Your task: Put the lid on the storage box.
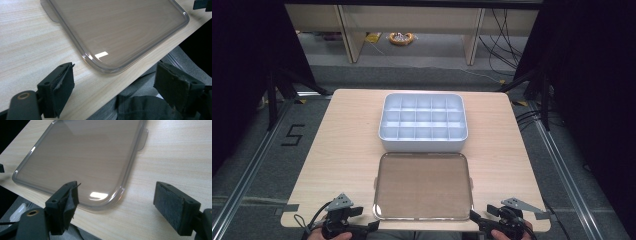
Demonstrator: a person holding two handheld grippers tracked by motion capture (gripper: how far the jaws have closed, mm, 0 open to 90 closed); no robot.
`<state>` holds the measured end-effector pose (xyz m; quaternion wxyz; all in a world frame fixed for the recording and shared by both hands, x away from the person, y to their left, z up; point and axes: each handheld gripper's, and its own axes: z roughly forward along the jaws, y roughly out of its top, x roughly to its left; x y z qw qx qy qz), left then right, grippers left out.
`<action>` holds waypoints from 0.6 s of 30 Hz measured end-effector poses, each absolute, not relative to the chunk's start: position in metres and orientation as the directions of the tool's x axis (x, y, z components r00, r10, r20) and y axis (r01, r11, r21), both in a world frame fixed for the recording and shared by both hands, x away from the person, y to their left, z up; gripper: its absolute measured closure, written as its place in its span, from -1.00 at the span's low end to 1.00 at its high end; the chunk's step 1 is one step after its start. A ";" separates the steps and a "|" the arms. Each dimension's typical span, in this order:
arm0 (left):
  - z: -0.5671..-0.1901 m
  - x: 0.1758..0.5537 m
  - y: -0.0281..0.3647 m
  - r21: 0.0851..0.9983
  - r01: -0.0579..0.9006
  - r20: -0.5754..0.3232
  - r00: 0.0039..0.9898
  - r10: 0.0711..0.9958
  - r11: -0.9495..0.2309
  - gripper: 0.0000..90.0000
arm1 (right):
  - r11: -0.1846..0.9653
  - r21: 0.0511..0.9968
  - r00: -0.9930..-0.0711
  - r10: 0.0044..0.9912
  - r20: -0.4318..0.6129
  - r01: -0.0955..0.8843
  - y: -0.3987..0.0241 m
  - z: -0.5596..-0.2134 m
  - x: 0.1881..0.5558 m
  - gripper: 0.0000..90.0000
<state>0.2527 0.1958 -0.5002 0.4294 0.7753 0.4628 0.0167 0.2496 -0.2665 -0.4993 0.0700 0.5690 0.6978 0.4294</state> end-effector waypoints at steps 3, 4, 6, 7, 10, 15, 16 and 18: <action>-0.500 0.253 0.196 0.682 0.703 -0.371 0.571 0.732 -0.203 -0.65 | -0.043 0.649 -0.318 0.846 0.428 0.759 -0.265 -0.498 0.248 -0.52; -0.500 0.253 0.195 0.681 0.705 -0.376 0.567 0.733 -0.196 -0.65 | -0.052 0.654 -0.320 0.841 0.436 0.755 -0.264 -0.499 0.248 -0.52; -0.500 0.253 0.196 0.680 0.704 -0.373 0.572 0.731 -0.204 -0.65 | -0.019 0.678 -0.345 0.850 0.397 0.734 -0.267 -0.499 0.249 -0.52; -0.500 0.253 0.195 0.682 0.703 -0.372 0.571 0.732 -0.202 -0.65 | -0.019 0.680 -0.346 0.850 0.397 0.733 -0.266 -0.499 0.250 -0.52; -0.500 0.253 0.196 0.682 0.702 -0.372 0.574 0.729 -0.205 -0.65 | -0.062 0.655 -0.320 0.835 0.447 0.753 -0.264 -0.499 0.248 -0.53; -0.501 0.254 0.195 0.684 0.702 -0.384 0.579 0.719 -0.200 -0.64 | -0.058 0.677 -0.341 0.830 0.441 0.734 -0.265 -0.502 0.252 -0.54; -0.501 0.254 0.195 0.688 0.698 -0.384 0.583 0.716 -0.199 -0.64 | -0.097 0.651 -0.311 0.819 0.482 0.753 -0.262 -0.500 0.251 -0.55; -0.500 0.253 0.196 0.701 0.684 -0.381 0.600 0.703 -0.203 -0.62 | -0.073 0.678 -0.339 0.824 0.454 0.731 -0.265 -0.502 0.253 -0.55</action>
